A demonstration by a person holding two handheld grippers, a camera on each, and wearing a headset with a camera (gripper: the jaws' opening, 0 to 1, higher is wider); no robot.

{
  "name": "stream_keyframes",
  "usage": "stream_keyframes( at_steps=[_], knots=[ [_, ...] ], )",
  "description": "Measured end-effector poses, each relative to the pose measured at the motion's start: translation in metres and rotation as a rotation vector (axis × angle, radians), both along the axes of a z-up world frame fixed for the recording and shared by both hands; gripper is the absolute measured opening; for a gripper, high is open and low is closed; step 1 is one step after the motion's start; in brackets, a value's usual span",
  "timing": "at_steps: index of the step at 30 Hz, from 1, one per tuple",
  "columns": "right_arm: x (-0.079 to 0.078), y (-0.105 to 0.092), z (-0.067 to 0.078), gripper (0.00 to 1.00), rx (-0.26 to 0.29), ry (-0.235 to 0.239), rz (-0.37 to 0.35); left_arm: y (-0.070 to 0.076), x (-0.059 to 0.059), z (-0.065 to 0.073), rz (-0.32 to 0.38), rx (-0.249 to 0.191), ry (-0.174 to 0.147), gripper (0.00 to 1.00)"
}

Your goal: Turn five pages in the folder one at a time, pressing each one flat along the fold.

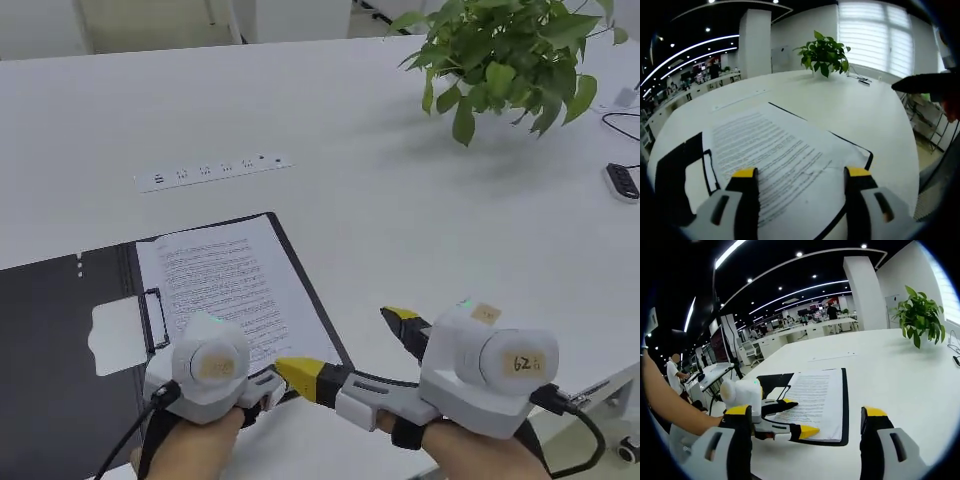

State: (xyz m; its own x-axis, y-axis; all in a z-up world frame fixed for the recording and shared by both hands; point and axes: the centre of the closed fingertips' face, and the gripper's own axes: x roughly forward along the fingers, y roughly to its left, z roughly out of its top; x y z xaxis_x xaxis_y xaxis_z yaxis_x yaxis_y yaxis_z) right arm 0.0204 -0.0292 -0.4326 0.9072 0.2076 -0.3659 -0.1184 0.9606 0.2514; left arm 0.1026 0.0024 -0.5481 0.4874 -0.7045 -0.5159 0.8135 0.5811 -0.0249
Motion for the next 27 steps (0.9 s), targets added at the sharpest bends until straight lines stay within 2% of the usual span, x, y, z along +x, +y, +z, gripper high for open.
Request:
stream_keyframes(
  at_steps=[4, 10, 14, 19, 22, 27],
  knots=[
    [0.001, 0.0, -0.001, 0.9, 0.019, 0.0, -0.011, 0.0, 0.0, 0.0, -0.006, -0.004, -0.021, 0.68],
    [0.002, -0.002, -0.005, 0.89, 0.037, 0.008, -0.03, -0.008, -0.01, 0.0, -0.068, -0.044, -0.055, 0.54],
    [0.002, -0.002, -0.009, 0.89, 0.044, 0.019, -0.037, -0.007, -0.01, -0.002, -0.062, -0.07, -0.058, 0.5],
    [0.003, 0.0, -0.009, 0.89, 0.053, 0.016, -0.041, -0.005, -0.005, -0.002, -0.057, -0.082, -0.059, 0.41],
    [0.003, 0.001, -0.01, 0.89, 0.058, 0.016, -0.041, -0.006, -0.007, -0.001, -0.068, -0.087, -0.067, 0.4],
    [0.005, 0.003, -0.013, 0.88, 0.064, 0.021, -0.045, -0.006, -0.006, -0.001, -0.06, -0.097, -0.059, 0.34]
  ],
)
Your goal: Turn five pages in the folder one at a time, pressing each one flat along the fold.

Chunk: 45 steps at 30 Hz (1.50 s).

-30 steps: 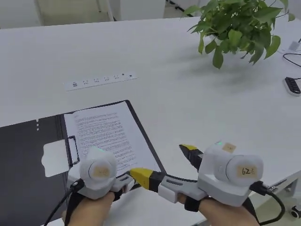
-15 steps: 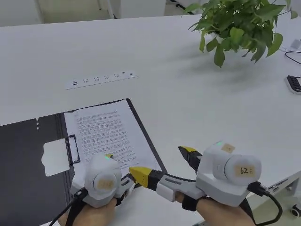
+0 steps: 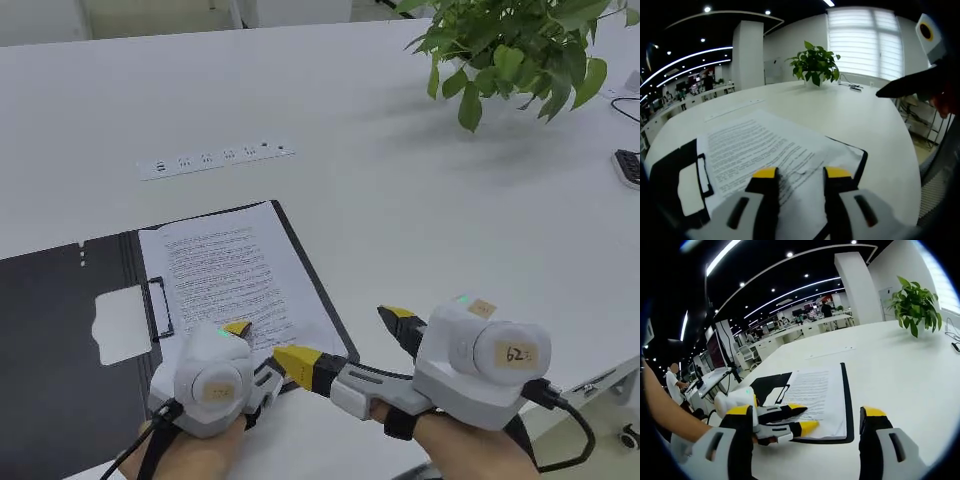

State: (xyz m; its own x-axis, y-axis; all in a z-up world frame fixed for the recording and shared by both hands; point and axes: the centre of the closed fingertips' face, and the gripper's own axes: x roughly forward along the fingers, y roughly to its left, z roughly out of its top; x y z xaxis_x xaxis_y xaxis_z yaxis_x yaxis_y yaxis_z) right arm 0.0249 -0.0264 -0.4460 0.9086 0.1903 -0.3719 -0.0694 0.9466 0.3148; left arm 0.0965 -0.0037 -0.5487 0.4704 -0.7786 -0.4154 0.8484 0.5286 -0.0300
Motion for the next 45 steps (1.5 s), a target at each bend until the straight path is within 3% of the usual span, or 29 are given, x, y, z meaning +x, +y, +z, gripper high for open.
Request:
stream_keyframes(
  at_steps=[8, 10, 13, 15, 20, 24, 25, 27, 32, 45],
  knots=[
    [0.002, 0.004, -0.013, 0.87, 0.015, 0.031, -0.003, 0.002, 0.005, 0.0, -0.001, 0.0, 0.01, 0.23],
    [0.003, 0.005, -0.017, 0.86, 0.024, 0.044, -0.007, 0.002, 0.005, 0.0, 0.012, -0.008, 0.024, 0.21],
    [0.003, 0.005, -0.021, 0.85, 0.034, 0.051, -0.014, 0.008, 0.016, 0.001, 0.066, -0.028, 0.062, 0.1],
    [0.003, 0.005, -0.023, 0.85, 0.039, 0.055, -0.018, 0.007, 0.012, 0.001, 0.02, -0.014, 0.048, 0.09],
    [0.004, 0.007, -0.032, 0.78, 0.083, 0.082, -0.041, 0.007, 0.011, 0.0, 0.034, -0.028, 0.071, 0.07],
    [0.003, 0.012, -0.041, 0.71, 0.173, 0.117, -0.072, 0.007, 0.01, 0.0, 0.034, -0.03, 0.077, 0.06],
    [0.002, 0.016, -0.043, 0.68, 0.218, 0.136, -0.076, 0.007, 0.01, 0.0, 0.033, -0.031, 0.077, 0.06],
    [0.003, 0.019, -0.045, 0.62, 0.24, 0.138, -0.077, 0.006, 0.01, 0.0, 0.029, -0.03, 0.076, 0.06],
    [0.005, 0.022, -0.049, 0.59, 0.296, 0.149, -0.105, 0.006, 0.01, 0.0, 0.032, -0.031, 0.077, 0.06],
    [0.02, 0.004, -0.066, 0.57, 0.324, 0.171, -0.185, 0.006, 0.01, 0.001, 0.039, -0.039, 0.085, 0.06]
  ],
)
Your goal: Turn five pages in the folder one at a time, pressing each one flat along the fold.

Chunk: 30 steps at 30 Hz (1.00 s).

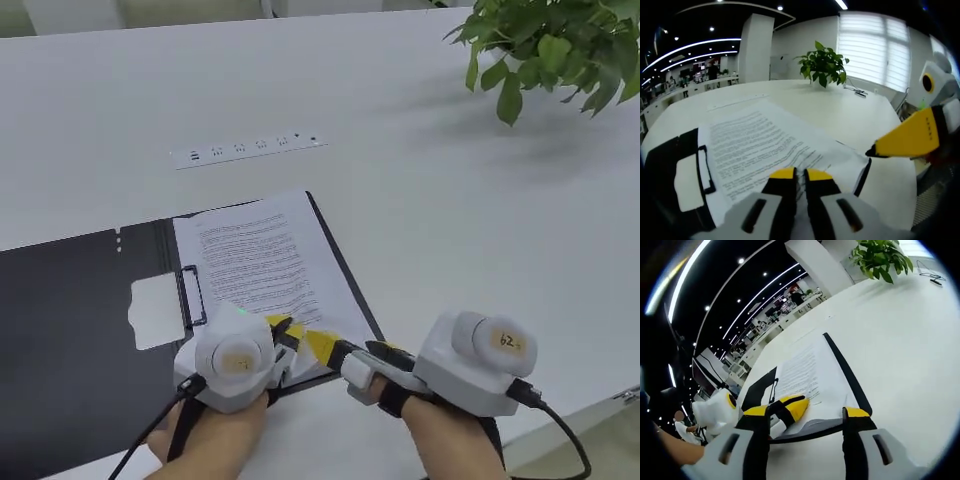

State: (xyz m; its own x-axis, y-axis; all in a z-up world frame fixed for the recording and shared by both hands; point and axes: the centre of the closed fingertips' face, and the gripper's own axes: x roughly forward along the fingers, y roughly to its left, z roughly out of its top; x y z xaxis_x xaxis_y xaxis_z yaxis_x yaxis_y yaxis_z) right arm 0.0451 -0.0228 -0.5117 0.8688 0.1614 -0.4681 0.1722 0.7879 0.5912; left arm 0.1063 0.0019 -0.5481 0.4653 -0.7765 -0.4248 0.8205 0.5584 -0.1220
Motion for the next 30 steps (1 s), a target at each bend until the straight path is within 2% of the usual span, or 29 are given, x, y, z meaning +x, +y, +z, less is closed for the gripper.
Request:
stream_keyframes(
  at_steps=[6, 10, 19, 24, 30],
  knots=[
    [0.002, -0.001, -0.008, 0.54, 0.005, 0.025, -0.012, 0.0, 0.0, 0.0, 0.002, -0.001, 0.0, 0.06],
    [0.002, -0.004, -0.014, 0.48, 0.0, 0.053, -0.024, 0.0, 0.0, 0.0, 0.004, -0.002, 0.001, 0.06],
    [-0.003, -0.018, -0.03, 0.24, -0.112, 0.159, -0.05, 0.0, 0.0, 0.0, 0.006, -0.002, 0.0, 0.06],
    [-0.006, -0.025, -0.034, 0.12, -0.14, 0.193, -0.064, 0.0, 0.0, 0.0, 0.008, -0.003, 0.0, 0.06],
    [-0.007, -0.03, -0.038, 0.03, -0.138, 0.217, -0.079, 0.0, 0.0, 0.0, 0.006, -0.002, 0.005, 0.06]
  ],
)
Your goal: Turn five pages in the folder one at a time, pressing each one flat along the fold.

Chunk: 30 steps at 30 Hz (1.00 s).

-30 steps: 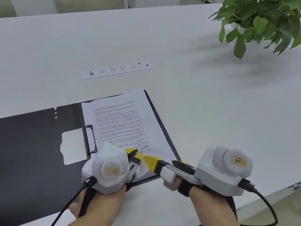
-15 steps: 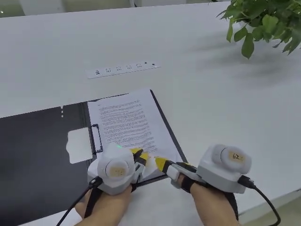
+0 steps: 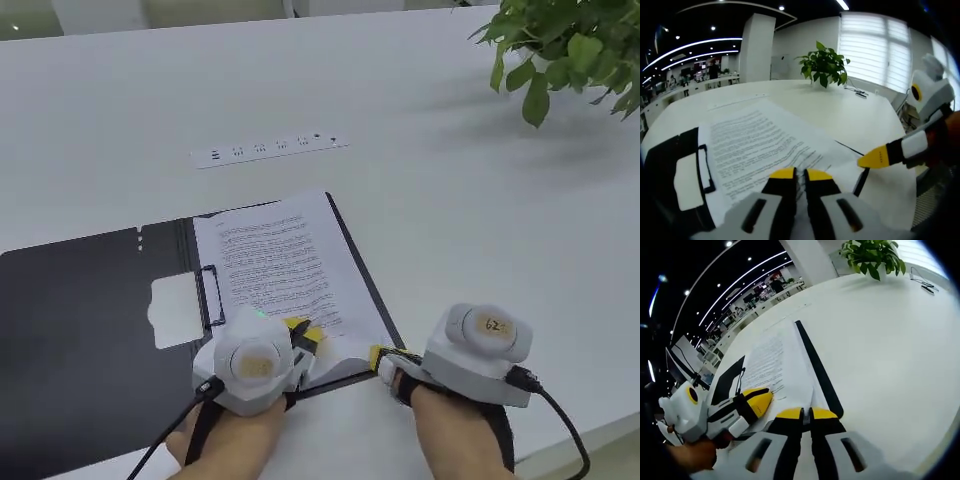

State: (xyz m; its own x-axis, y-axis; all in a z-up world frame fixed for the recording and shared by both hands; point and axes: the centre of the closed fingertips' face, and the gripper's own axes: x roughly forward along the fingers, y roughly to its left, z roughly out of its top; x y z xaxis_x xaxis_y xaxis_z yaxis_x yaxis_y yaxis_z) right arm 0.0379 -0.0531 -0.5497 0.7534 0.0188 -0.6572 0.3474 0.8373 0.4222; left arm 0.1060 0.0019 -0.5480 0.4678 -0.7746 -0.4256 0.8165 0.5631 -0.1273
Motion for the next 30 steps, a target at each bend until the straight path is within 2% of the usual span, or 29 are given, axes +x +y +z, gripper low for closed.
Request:
stream_keyframes(
  at_steps=[4, 6, 12, 15, 18, 20, 22, 23, 25, 26, 29, 30],
  knots=[
    [-0.001, -0.001, 0.0, 0.0, -0.001, 0.007, -0.003, 0.0, 0.0, 0.0, 0.003, 0.0, 0.001, 0.06],
    [-0.002, -0.001, -0.001, 0.0, 0.017, 0.005, -0.012, 0.0, 0.0, 0.0, 0.005, 0.0, 0.004, 0.06],
    [-0.002, 0.0, 0.002, 0.0, 0.022, -0.009, -0.018, 0.0, 0.001, 0.0, 0.011, 0.004, 0.014, 0.06],
    [-0.003, -0.001, 0.008, 0.0, 0.018, -0.033, -0.021, 0.001, 0.001, 0.001, 0.025, -0.003, 0.039, 0.06],
    [-0.003, -0.002, 0.014, 0.0, 0.024, -0.053, -0.029, 0.003, -0.001, 0.002, 0.038, -0.025, 0.082, 0.04],
    [-0.002, -0.001, 0.019, 0.0, 0.04, -0.073, -0.031, 0.005, -0.004, 0.006, 0.023, -0.038, 0.092, 0.03],
    [-0.001, 0.001, 0.027, 0.0, 0.053, -0.096, -0.03, 0.007, -0.007, 0.012, 0.011, -0.054, 0.082, 0.08],
    [-0.001, 0.002, 0.03, 0.0, 0.058, -0.102, -0.03, 0.009, -0.005, 0.017, 0.013, -0.072, 0.061, 0.13],
    [0.0, 0.005, 0.037, 0.0, 0.068, -0.122, -0.029, 0.013, -0.006, 0.024, 0.016, -0.096, 0.072, 0.13],
    [0.001, 0.007, 0.042, 0.0, 0.075, -0.136, -0.025, 0.016, -0.006, 0.028, 0.017, -0.097, 0.065, 0.14],
    [0.003, 0.013, 0.056, 0.0, 0.093, -0.176, -0.021, 0.025, -0.006, 0.038, 0.014, -0.101, 0.055, 0.25],
    [0.004, 0.016, 0.061, 0.0, 0.102, -0.188, -0.019, 0.031, -0.004, 0.047, 0.005, -0.111, 0.012, 0.25]
  ],
)
